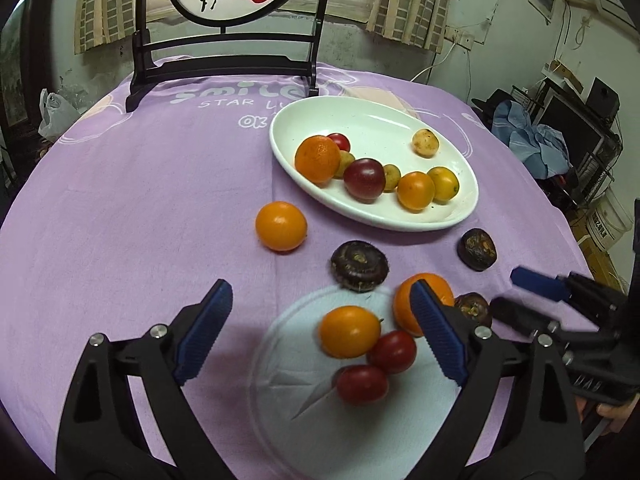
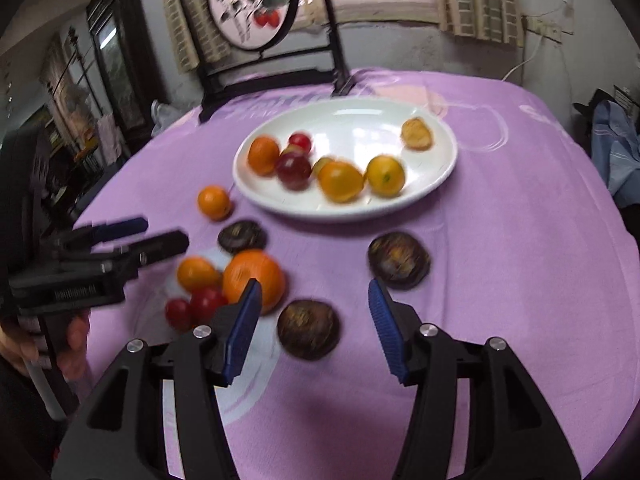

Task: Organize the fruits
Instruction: 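Grasp a red tomato with the left tool while the right tool grasps a dark brown fruit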

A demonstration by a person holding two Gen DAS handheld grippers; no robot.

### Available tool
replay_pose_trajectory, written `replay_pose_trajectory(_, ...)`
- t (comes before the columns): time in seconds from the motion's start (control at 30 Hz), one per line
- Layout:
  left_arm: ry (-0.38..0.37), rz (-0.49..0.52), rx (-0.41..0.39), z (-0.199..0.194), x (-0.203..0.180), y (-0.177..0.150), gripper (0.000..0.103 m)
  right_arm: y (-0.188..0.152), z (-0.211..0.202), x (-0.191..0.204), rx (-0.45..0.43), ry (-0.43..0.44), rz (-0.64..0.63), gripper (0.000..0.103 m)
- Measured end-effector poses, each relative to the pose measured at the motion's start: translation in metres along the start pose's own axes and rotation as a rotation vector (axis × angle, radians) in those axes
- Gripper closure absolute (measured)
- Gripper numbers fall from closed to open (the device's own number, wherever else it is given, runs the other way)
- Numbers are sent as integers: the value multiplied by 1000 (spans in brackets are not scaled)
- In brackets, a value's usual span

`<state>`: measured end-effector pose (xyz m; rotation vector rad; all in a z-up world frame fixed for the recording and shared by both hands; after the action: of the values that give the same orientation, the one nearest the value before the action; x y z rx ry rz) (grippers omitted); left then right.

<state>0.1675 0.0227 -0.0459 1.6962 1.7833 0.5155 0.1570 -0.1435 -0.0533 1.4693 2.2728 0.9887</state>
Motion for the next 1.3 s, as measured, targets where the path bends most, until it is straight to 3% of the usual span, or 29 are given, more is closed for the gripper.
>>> replay_pose_trajectory(0.2, 7, 3, -9, -4, 13, -4, 11, -13, 17, 11, 38, -36, -63, 47)
replay_pose_trajectory(0.33, -26, -18, 16, -3, 15, -4, 11, -18, 32, 17, 67, -115, -125, 48)
replay_pose_trajectory(0.37, -40, -21, 19, -3, 15, -5, 11, -18, 32, 18, 55, -122, -132, 49)
replay_pose_trajectory(0.4, -45, -20, 25, -2, 13, -6, 11, -17, 32, 19, 51, -122, -134, 58)
replay_pose_trajectory(0.47, -42, -2, 40, 1, 10, -9, 11, -17, 32, 20, 48, -124, -131, 60)
replay_pose_trajectory(0.87, -77, 126, 106, 3, -20, -33, 11, -12, 16, -19, 18, -81, 34, 61)
replay_pose_trajectory(1.03, -43, 185, 138, 16, -27, -45, 12, -12, 15, -24, 21, -75, 53, 61)
replay_pose_trajectory(1.23, -29, 227, 145, 21, -29, -52, 30, -11, 14, -25, 15, -74, 52, 61)
replay_pose_trajectory(1.3, -39, 252, 144, 20, -31, -53, 42, -11, 14, -24, 14, -76, 51, 61)
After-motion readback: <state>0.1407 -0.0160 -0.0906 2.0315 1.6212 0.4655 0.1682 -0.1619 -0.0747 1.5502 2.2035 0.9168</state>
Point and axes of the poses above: each gripper's, at about its wrist camera, not at the fingertips, and z roughly the way its jaws point, x to its left, y to its top, the point moved 4 cm from there along z, roughly the way its jaws point, and after that the axes turned 1 degree about -z, right-handed, at the moved point
